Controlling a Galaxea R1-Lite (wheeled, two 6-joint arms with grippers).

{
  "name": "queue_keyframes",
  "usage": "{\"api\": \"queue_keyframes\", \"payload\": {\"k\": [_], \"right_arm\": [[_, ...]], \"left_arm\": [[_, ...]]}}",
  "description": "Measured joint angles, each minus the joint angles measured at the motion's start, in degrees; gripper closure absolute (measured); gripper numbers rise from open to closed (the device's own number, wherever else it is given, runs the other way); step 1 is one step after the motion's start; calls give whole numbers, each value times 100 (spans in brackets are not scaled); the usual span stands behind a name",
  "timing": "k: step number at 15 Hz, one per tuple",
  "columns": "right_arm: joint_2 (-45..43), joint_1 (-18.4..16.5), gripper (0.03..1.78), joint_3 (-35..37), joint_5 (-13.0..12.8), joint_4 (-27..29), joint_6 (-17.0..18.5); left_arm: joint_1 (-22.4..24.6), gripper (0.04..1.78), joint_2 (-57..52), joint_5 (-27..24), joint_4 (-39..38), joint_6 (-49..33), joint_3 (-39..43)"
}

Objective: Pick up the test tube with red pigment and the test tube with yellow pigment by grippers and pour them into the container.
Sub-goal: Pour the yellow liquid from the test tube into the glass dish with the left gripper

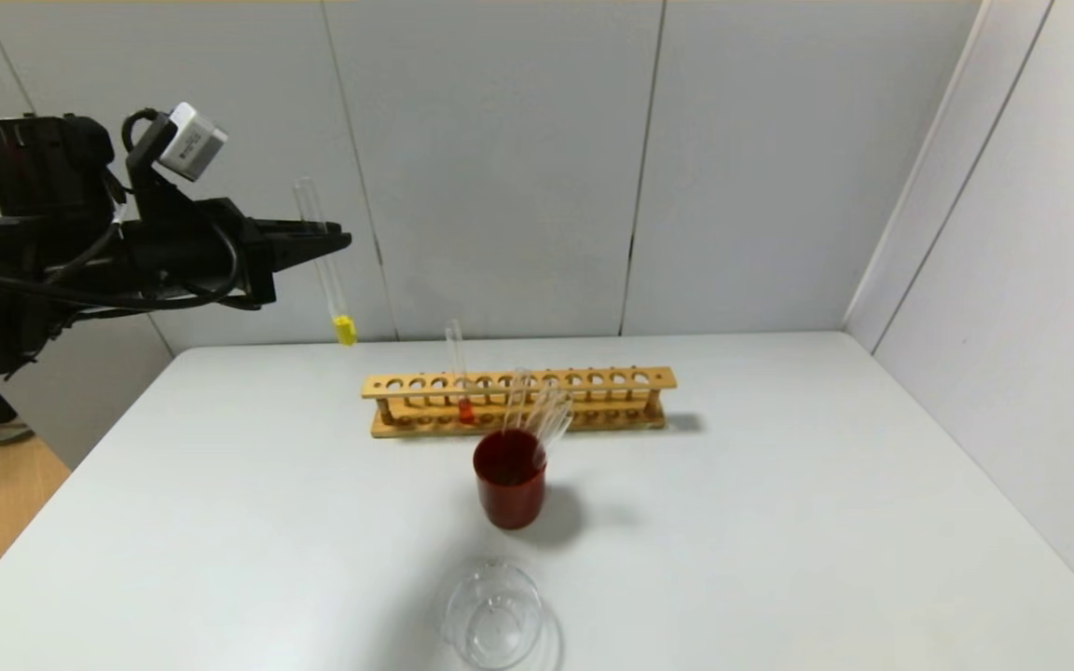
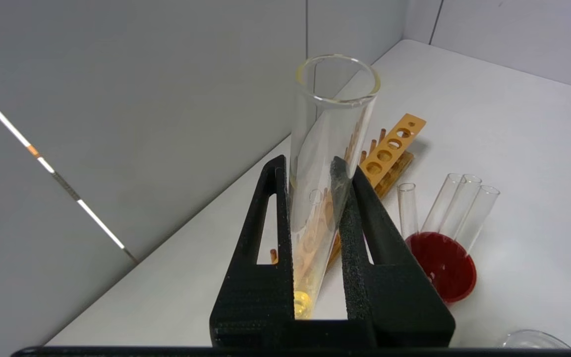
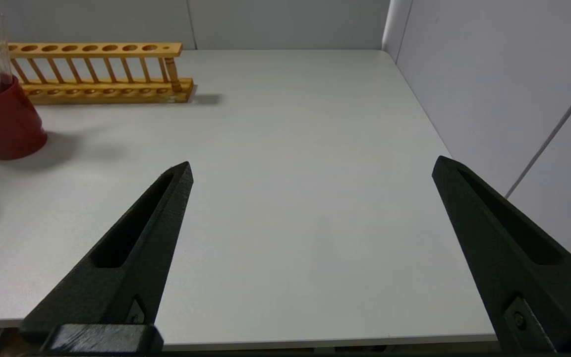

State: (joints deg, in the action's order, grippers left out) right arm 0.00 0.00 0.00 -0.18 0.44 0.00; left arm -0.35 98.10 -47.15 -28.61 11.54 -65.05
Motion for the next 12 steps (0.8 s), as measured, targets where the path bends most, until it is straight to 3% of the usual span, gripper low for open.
{"api": "queue_keyframes", "payload": {"k": [10,12], "right_arm": [[0,-2,11,0,0,0,0],[0,-2,11,0,0,0,0]], "left_arm": [[106,150,-2068,187,627,5,1703],[106,150,-2420,429,742,2,2059]]}}
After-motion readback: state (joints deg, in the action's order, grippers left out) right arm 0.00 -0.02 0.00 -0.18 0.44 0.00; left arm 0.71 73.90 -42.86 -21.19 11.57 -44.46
